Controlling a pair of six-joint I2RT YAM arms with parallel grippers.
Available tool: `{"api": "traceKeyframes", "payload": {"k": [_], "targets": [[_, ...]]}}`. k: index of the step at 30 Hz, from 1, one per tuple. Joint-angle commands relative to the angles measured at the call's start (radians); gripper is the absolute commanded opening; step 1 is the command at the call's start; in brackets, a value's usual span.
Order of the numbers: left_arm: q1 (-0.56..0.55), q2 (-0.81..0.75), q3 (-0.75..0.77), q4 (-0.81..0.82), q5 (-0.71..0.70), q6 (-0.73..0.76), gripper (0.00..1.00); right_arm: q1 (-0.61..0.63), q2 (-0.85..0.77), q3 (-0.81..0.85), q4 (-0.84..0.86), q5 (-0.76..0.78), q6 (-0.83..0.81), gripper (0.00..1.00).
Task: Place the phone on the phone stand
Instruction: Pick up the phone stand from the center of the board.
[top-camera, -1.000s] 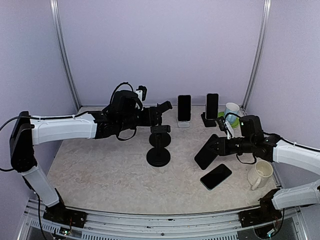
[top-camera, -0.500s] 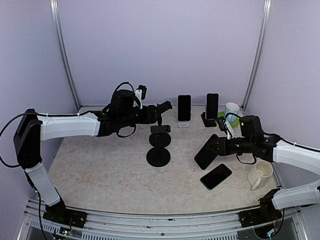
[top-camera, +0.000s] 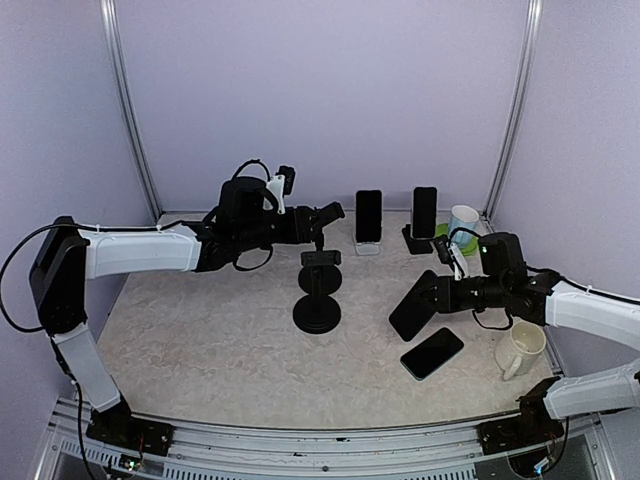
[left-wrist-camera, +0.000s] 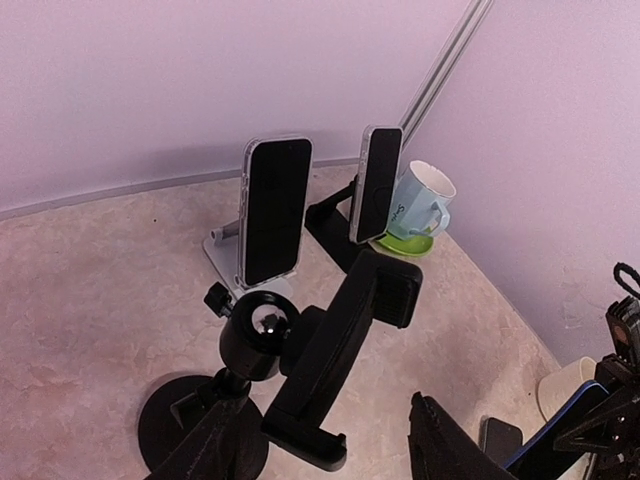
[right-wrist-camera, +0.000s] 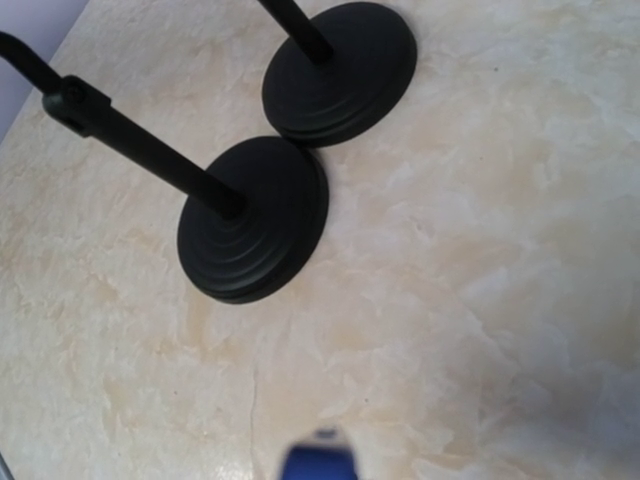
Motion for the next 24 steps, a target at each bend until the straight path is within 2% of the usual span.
{"api": "traceKeyframes", "payload": {"k": [1, 7, 10, 21, 24], "targets": [[0.014, 0.032, 0.004, 0.037, 0.054, 0.008, 0.55, -0.011, -0.006, -0.003, 0.061, -0.012, 0.01, 0.0], [0.015, 0.045, 0.008, 0.036, 0.056, 0.01, 0.54, -0.011, -0.009, -0.005, 0.062, -0.01, 0.01, 0.0], [0.018, 0.045, 0.007, 0.044, 0.052, 0.011, 0.5, -0.011, -0.007, -0.006, 0.063, -0.01, 0.01, 0.0], [0.025, 0.04, 0.011, 0.056, 0.057, 0.018, 0.18, -0.011, -0.01, -0.01, 0.063, -0.009, 0.01, 0.0], [0.025, 0.029, 0.008, 0.054, 0.048, 0.023, 0.17, -0.011, -0.01, -0.011, 0.064, -0.01, 0.01, 0.0]]}}
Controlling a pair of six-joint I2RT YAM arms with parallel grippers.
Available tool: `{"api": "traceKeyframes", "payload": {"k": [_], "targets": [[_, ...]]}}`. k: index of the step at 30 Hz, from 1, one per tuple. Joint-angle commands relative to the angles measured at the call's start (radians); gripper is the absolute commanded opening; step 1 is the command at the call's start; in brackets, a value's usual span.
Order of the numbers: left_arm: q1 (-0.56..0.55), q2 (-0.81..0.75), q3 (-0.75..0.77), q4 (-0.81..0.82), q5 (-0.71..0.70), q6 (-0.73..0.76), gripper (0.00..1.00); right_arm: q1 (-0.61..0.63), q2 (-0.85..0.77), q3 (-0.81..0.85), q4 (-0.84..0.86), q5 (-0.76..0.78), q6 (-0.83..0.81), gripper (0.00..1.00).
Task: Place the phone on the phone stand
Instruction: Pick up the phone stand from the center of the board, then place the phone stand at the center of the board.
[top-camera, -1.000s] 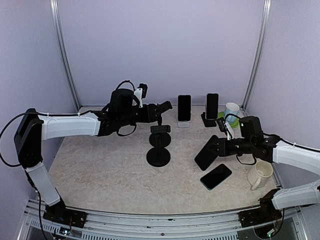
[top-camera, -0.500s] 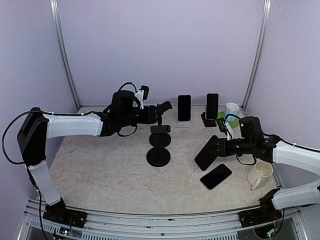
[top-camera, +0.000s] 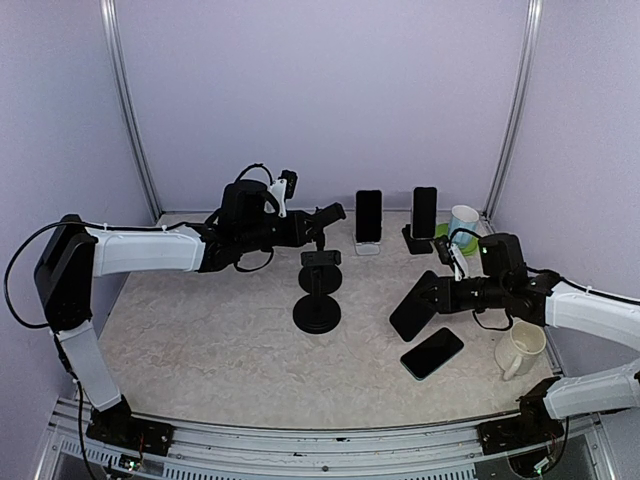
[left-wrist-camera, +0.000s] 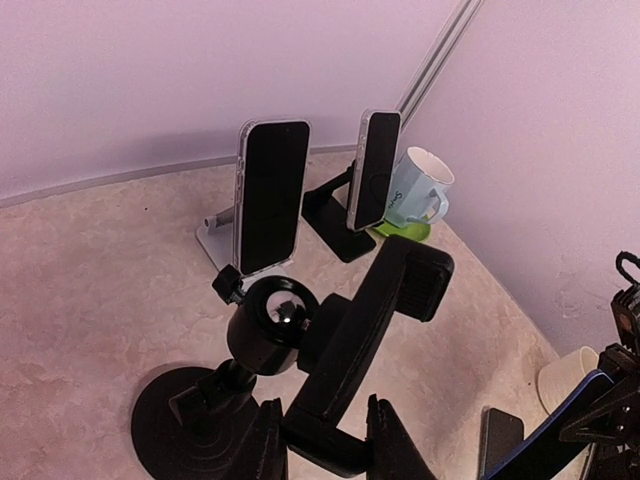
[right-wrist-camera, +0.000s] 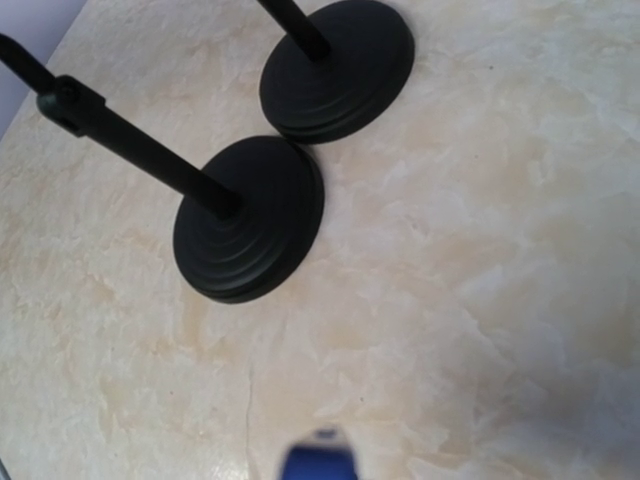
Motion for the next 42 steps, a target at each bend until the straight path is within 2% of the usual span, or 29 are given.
{"api": "traceKeyframes", "payload": {"k": [1, 8, 16, 21, 32, 42], "targets": [[0.007, -0.014, 0.007, 0.031, -0.01, 0.023, 0.16, -0.008, -0.009, -0.005, 0.057, -0.01, 0.01, 0.0], [0.007, -0.069, 0.006, -0.032, -0.087, 0.085, 0.13, -0.008, -0.01, -0.006, 0.059, -0.013, 0.011, 0.0], [0.011, -0.187, -0.022, -0.082, -0.228, 0.131, 0.11, -0.008, -0.001, -0.006, 0.067, -0.025, 0.013, 0.0], [0.014, -0.279, -0.057, -0.111, -0.263, 0.14, 0.1, -0.008, -0.003, -0.007, 0.07, -0.028, 0.013, 0.0], [0.004, -0.572, -0.195, -0.25, -0.272, 0.037, 0.1, -0.007, -0.01, 0.021, 0.069, -0.083, -0.005, 0.0], [-0.127, -0.785, -0.27, -0.498, -0.365, -0.057, 0.11, -0.006, -0.035, 0.074, 0.06, -0.212, -0.079, 0.0]]}}
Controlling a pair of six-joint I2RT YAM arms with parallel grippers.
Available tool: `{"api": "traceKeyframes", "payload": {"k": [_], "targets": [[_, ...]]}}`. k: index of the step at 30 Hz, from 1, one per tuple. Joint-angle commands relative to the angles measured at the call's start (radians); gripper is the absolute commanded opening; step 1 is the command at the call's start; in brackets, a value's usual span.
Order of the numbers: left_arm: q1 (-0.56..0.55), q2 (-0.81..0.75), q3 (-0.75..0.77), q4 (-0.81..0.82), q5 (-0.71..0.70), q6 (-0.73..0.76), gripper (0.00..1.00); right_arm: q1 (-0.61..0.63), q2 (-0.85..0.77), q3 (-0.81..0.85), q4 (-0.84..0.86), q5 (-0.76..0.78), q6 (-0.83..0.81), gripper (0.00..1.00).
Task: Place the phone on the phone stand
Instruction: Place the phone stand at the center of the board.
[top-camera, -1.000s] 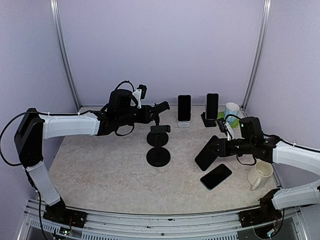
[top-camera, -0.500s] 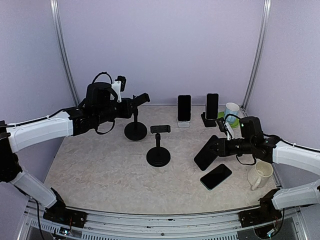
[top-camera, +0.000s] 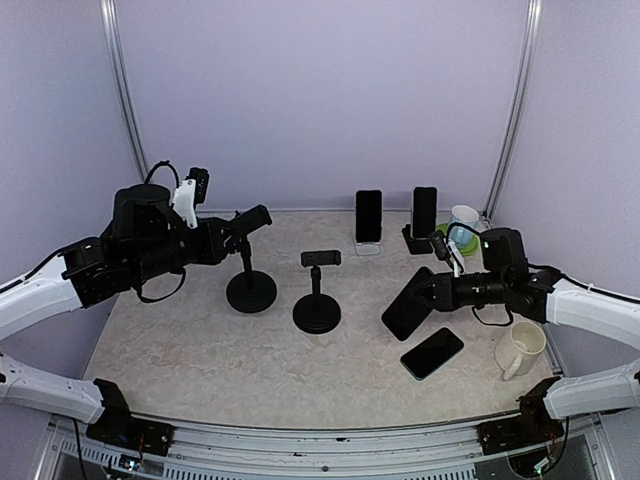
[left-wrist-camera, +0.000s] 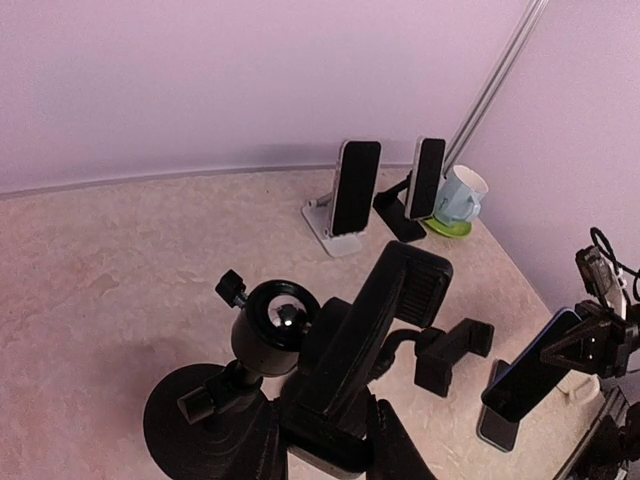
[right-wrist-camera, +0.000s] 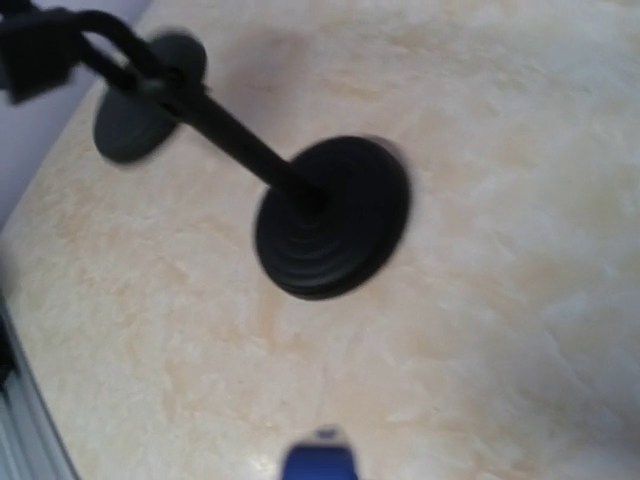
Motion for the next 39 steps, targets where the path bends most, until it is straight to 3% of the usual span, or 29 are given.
{"api": "traceKeyframes", "payload": {"k": [1, 8, 16, 27, 33, 39], "targets": [[-0.059, -0.092, -0.012, -0.048, -0.051, -0.056, 0.11, -0.005, -0.041, 0.057, 0.046, -0.114, -0.059, 0.0], [-0.175, -0.12, -0.056, -0.065, -0.035, -0.101, 0.11, -0.004, -0.079, 0.121, -0.016, -0.212, -0.145, 0.0], [-0.336, -0.055, -0.149, 0.181, -0.09, -0.097, 0.11, 0.051, -0.055, 0.118, 0.048, -0.26, -0.121, 0.0], [-0.453, -0.007, -0.276, 0.469, -0.158, -0.088, 0.1, 0.254, 0.091, 0.088, 0.206, -0.137, -0.014, 0.0], [-0.475, -0.024, -0.332, 0.521, -0.166, -0.109, 0.1, 0.306, 0.186, 0.081, 0.305, 0.032, 0.107, 0.0], [-0.476, -0.036, -0.355, 0.52, -0.176, -0.126, 0.1, 0.306, 0.271, 0.055, 0.391, 0.079, 0.184, 0.0]]}}
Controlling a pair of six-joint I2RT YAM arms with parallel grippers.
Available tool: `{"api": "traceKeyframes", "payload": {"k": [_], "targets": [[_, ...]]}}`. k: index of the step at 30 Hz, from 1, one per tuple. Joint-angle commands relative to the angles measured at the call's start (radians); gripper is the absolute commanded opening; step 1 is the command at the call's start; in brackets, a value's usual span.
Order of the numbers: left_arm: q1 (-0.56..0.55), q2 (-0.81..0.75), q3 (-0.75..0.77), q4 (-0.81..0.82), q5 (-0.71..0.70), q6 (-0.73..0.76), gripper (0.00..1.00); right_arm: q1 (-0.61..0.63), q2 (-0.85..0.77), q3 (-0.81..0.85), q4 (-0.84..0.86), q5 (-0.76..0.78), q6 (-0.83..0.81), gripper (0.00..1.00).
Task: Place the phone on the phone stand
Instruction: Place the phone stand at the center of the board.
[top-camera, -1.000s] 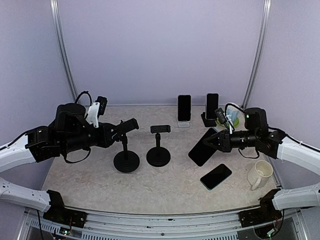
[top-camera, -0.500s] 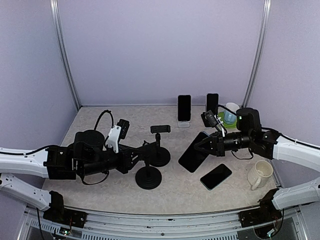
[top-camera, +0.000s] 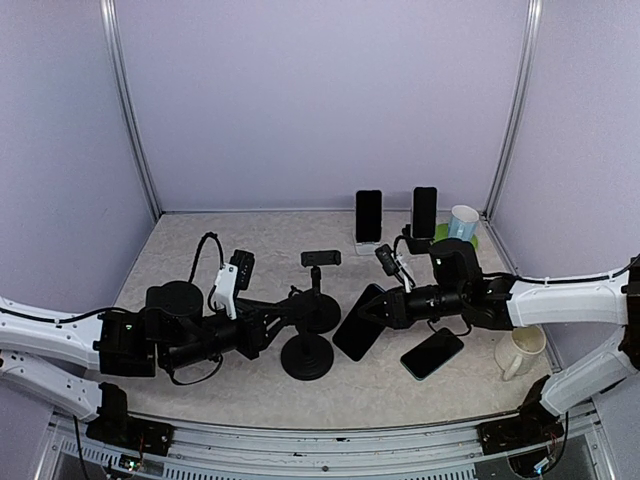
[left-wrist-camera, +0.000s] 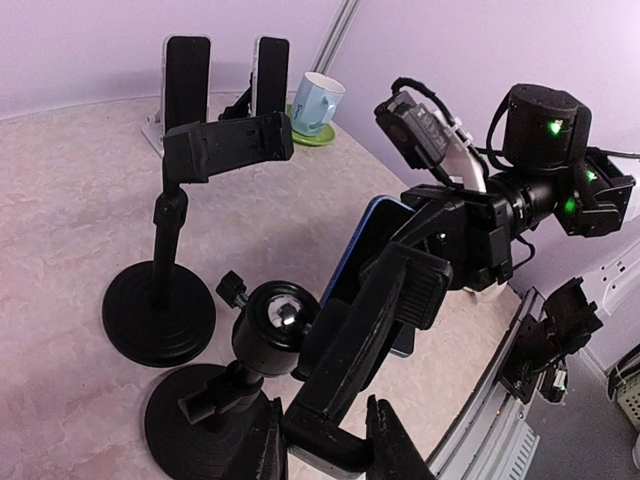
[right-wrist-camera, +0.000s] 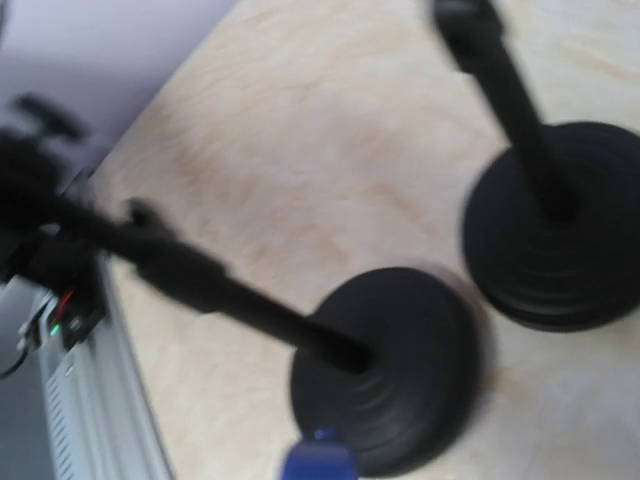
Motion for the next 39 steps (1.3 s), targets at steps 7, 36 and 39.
{"api": "traceKeyframes", "payload": {"k": [7, 36, 39], "targets": [[-0.008, -0.023, 0.008, 0.123, -0.049, -0.001, 0.1, 0.02, 0.126, -0.001, 0.214, 0.065, 0.135, 0.0], [-0.006, 0.043, 0.13, -0.021, -0.056, 0.015, 0.09, 0.145, 0.314, 0.176, -0.062, 0.307, 0.042, 0.0], [-0.005, 0.043, 0.141, -0.048, -0.057, 0.015, 0.09, 0.156, 0.34, 0.186, -0.088, 0.309, 0.038, 0.0]]}}
